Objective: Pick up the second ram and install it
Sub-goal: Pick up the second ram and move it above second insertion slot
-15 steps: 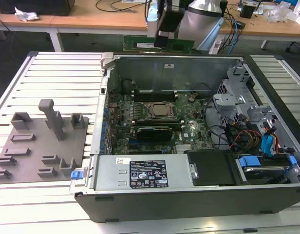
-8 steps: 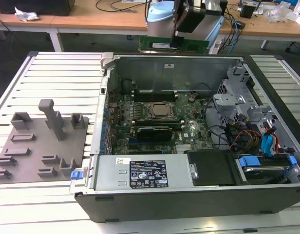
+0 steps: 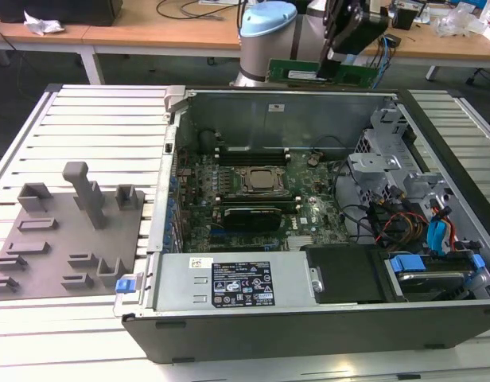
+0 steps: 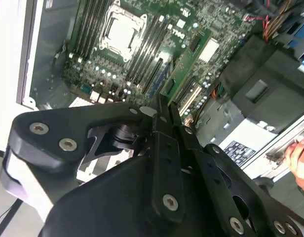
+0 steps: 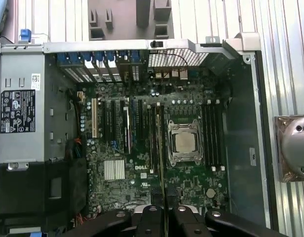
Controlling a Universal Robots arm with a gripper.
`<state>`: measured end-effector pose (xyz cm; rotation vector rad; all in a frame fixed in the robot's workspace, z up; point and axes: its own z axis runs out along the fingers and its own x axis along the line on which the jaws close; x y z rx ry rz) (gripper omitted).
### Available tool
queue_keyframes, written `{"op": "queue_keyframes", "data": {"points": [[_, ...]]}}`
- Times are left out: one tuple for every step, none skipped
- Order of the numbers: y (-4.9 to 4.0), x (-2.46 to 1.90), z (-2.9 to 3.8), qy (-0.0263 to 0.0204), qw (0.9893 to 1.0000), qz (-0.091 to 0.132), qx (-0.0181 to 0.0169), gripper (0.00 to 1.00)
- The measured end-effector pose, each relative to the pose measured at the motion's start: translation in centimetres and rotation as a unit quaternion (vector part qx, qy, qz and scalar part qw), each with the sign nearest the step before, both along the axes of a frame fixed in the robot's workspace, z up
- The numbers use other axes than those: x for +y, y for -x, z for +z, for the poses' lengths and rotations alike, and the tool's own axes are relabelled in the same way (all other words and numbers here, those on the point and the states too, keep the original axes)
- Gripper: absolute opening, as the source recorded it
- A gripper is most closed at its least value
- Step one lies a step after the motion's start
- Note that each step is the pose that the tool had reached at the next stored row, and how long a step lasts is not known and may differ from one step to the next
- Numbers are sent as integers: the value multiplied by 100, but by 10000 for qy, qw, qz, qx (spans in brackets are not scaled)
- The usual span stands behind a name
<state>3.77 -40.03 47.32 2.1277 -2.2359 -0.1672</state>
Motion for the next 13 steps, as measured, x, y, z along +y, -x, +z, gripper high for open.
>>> {"op": "queue_keyframes", "data": {"points": [[-30, 1, 0, 0, 10000, 0, 2, 14], [-101, 1, 0, 0, 10000, 0, 7, 14], [-168, 4, 0, 0, 10000, 1, 13, 14], [-211, 5, 0, 0, 10000, 0, 16, 14], [-245, 6, -1, 0, 10000, 0, 19, 14], [-306, 9, -1, 0, 10000, 1, 25, 14], [-331, 10, -3, -17, 10000, 1, 28, 14], [-334, 10, -5, -64, 10000, -1, 29, 14], [-332, 10, -7, -117, 9999, -3, 28, 14], [-320, 11, -10, -127, 9999, -2, 28, 14], [-303, 11, -13, -127, 9999, -2, 28, 14], [-277, 10, -23, -127, 9999, -2, 28, 14], [-266, 10, -34, -127, 9999, -2, 28, 14]]}}
